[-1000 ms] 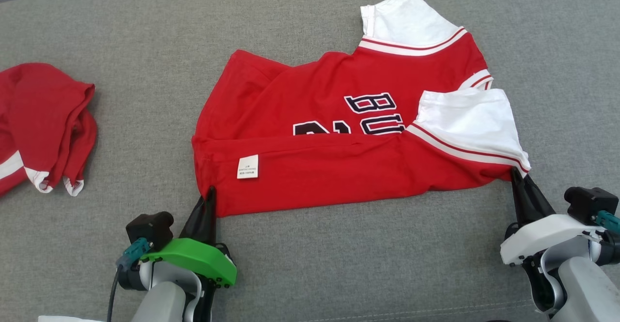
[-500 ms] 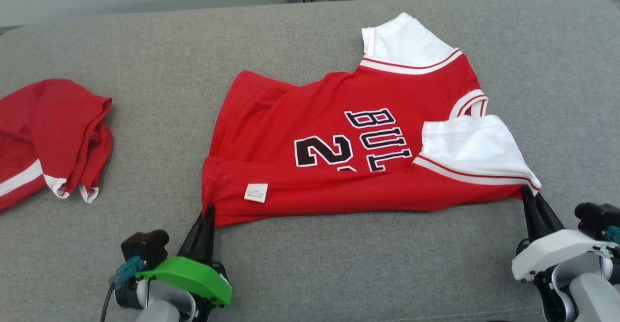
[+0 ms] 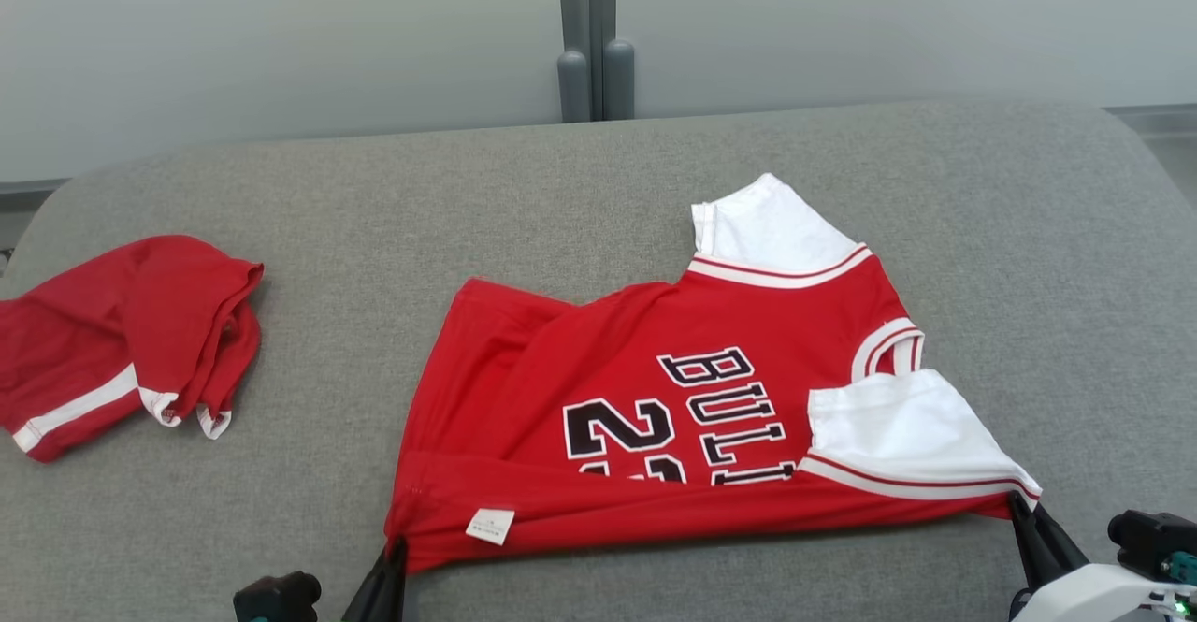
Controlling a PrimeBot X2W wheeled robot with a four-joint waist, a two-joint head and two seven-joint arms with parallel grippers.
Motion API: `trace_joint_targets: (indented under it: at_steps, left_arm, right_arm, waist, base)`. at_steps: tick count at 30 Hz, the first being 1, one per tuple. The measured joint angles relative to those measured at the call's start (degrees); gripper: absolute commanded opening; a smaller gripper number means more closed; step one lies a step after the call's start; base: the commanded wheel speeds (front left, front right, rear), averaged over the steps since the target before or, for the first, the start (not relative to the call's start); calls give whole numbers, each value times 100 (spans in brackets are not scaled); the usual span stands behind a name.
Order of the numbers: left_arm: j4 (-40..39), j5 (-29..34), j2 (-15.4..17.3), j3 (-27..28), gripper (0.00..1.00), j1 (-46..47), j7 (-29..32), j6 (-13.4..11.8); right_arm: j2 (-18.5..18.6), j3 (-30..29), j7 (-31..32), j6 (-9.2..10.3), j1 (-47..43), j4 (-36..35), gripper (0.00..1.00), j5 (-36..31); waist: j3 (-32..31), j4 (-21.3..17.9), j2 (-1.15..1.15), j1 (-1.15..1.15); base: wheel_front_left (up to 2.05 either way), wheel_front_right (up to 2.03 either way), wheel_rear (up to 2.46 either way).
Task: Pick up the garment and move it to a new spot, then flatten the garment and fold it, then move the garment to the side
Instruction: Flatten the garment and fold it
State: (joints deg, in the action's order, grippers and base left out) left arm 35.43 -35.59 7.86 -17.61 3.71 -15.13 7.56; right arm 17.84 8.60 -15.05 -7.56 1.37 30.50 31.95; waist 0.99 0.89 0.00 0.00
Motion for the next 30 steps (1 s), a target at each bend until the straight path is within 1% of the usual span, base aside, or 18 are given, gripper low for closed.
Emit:
trace_joint_targets:
  at_steps: [4,5,6,7,11,16,21,23,24,27,30]
  left_arm:
    - [27,-11,-15,2,0,-170,0,1]
    - [32,-8,-24,14,32,-192,0,1]
    - [38,-3,-33,20,67,-201,0,0]
    - [36,21,-45,26,100,-203,0,0]
    - [-21,121,-88,110,100,-201,0,-1]
    - [-408,445,-112,445,100,-102,0,-1]
    - [-648,679,-120,570,100,427,0,-1]
    - [-586,701,-115,512,100,766,0,-1]
    - [-408,690,-110,379,100,1176,0,-1]
    - [-45,624,-69,96,100,1851,16,-1]
    - [415,511,-48,-97,100,2451,183,-1]
  right_arm:
    - [73,92,0,0,-126,19,0,86]
    - [73,118,0,0,-142,33,0,113]
    - [73,142,0,0,-143,47,0,133]
    - [71,153,0,0,-142,53,100,141]
    - [73,87,0,2,-99,-58,100,148]
    - [68,-267,0,2,63,-396,100,-7]
    - [-15,-530,0,3,302,-705,100,-261]
    - [-91,-517,0,3,442,-759,100,-369]
    - [-142,-401,0,3,604,-777,100,-443]
    - [-227,-220,0,2,852,-793,100,-486]
    - [-270,-80,0,3,1054,-803,100,-502]
  waist:
    - [-125,11,0,0]
    - [-127,21,0,0]
    - [-119,28,0,0]
    - [-107,34,0,0]
    - [-23,55,0,0]
    - [178,85,0,0]
    - [449,109,0,0]
    - [571,113,0,0]
    - [698,111,0,0]
    - [895,95,0,0]
    - [1091,62,0,0]
  base:
    - [0,0,0]
    - [0,0,0]
    - [0,0,0]
    - [0,0,0]
    - [0,0,0]
    - [0,0,0]
    - [0,0,0]
    - [0,0,0]
    - [0,0,0]
    - [0,0,0]
    - [0,0,0]
